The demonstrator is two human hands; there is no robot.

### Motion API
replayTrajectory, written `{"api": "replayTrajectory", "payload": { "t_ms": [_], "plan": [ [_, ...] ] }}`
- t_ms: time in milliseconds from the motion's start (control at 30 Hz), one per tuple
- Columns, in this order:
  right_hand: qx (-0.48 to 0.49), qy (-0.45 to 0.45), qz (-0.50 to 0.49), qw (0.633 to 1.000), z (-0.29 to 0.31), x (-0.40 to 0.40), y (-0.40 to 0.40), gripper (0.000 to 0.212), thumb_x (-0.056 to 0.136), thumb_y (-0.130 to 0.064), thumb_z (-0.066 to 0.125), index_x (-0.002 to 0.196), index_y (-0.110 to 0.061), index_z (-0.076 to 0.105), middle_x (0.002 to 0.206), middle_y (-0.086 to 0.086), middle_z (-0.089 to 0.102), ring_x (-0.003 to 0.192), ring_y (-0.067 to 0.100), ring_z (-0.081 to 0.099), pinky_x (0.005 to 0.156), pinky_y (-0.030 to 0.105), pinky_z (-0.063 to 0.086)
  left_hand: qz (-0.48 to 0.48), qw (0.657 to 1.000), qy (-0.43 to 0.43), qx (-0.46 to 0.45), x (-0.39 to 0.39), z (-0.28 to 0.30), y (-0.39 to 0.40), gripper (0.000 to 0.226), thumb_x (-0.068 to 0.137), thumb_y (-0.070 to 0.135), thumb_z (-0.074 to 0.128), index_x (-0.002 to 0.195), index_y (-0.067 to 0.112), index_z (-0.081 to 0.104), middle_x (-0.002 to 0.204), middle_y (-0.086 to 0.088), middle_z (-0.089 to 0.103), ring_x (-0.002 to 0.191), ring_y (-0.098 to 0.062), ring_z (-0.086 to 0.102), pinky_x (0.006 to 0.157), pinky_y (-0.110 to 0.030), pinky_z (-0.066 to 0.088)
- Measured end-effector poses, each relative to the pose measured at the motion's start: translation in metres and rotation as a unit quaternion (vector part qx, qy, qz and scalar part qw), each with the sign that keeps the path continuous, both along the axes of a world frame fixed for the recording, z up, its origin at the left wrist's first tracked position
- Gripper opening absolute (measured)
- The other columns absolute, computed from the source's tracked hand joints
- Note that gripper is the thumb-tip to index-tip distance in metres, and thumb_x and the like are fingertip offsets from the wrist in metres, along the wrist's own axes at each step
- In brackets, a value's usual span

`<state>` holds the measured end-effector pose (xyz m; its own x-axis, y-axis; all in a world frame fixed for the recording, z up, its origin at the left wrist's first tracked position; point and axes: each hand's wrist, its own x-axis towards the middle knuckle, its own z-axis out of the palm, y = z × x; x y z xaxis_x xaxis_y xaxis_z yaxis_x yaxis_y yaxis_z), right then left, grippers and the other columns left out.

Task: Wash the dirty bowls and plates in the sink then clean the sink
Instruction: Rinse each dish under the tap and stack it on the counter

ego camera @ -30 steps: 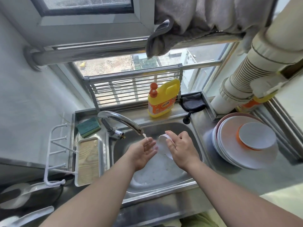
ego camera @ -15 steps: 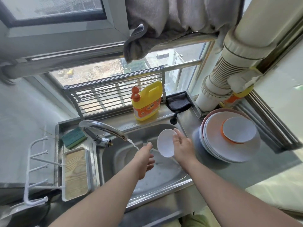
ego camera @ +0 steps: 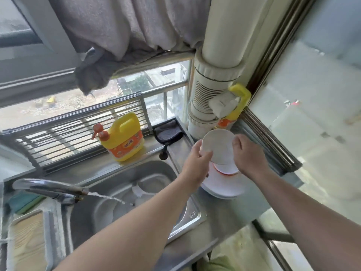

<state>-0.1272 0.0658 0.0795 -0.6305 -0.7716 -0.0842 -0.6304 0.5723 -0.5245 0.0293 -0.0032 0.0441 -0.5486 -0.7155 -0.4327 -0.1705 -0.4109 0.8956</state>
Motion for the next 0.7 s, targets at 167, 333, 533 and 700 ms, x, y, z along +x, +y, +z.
{"api": "replayTrajectory", "payload": {
  "t_ms": [167, 333, 533, 700],
  "plan": [
    [0.108, 0.015, -0.012, 0.994, -0.016, -0.029, 0.015, 0.036, 0.107, -0.039, 0.035, 0.135, -0.027, 0.054, 0.122, 0.013, 0.068, 0.110, 0.038, 0.063, 0.085, 0.045, 0.048, -0.004, 0.982, -0.163, -0.099, -0.042, -0.021, 0.008, 0.053, 0.098, 0.019, 0.054, 0.144, 0.043, 0.044, 0.102, -0.002, 0.069, 0.069, -0.012, 0.062, 0.053, -0.022, 0.045],
    [-0.037, 0.086, 0.068, 0.993, -0.005, -0.009, 0.008, 0.038, 0.101, -0.019, 0.051, 0.138, -0.027, 0.055, 0.112, 0.004, 0.074, 0.101, 0.030, 0.068, 0.072, 0.035, 0.046, 0.023, 0.992, -0.100, -0.074, -0.027, -0.052, 0.012, 0.022, 0.103, 0.046, 0.059, 0.123, 0.035, 0.056, 0.080, -0.001, 0.066, 0.063, -0.016, 0.061, 0.061, -0.034, 0.052],
    [-0.072, -0.030, 0.269, 0.960, -0.047, 0.085, -0.048, 0.030, 0.095, -0.016, 0.056, 0.122, -0.021, 0.066, 0.098, 0.006, 0.074, 0.086, 0.030, 0.067, 0.067, 0.037, 0.048, 0.171, 0.973, -0.145, 0.049, 0.059, -0.102, -0.005, 0.016, 0.106, 0.028, 0.056, 0.117, 0.020, 0.064, 0.081, -0.013, 0.063, 0.058, -0.016, 0.053, 0.053, -0.031, 0.046],
    [0.164, -0.120, 0.362, 0.910, -0.153, 0.159, -0.071, 0.037, 0.100, -0.021, 0.050, 0.136, -0.021, 0.057, 0.132, 0.009, 0.051, 0.116, 0.034, 0.058, 0.094, 0.041, 0.050, 0.304, 0.915, -0.234, 0.127, 0.185, -0.139, 0.001, 0.016, 0.104, 0.010, 0.052, 0.114, 0.014, 0.064, 0.079, -0.006, 0.056, 0.063, -0.019, 0.050, 0.057, -0.030, 0.044]
  ]
}}
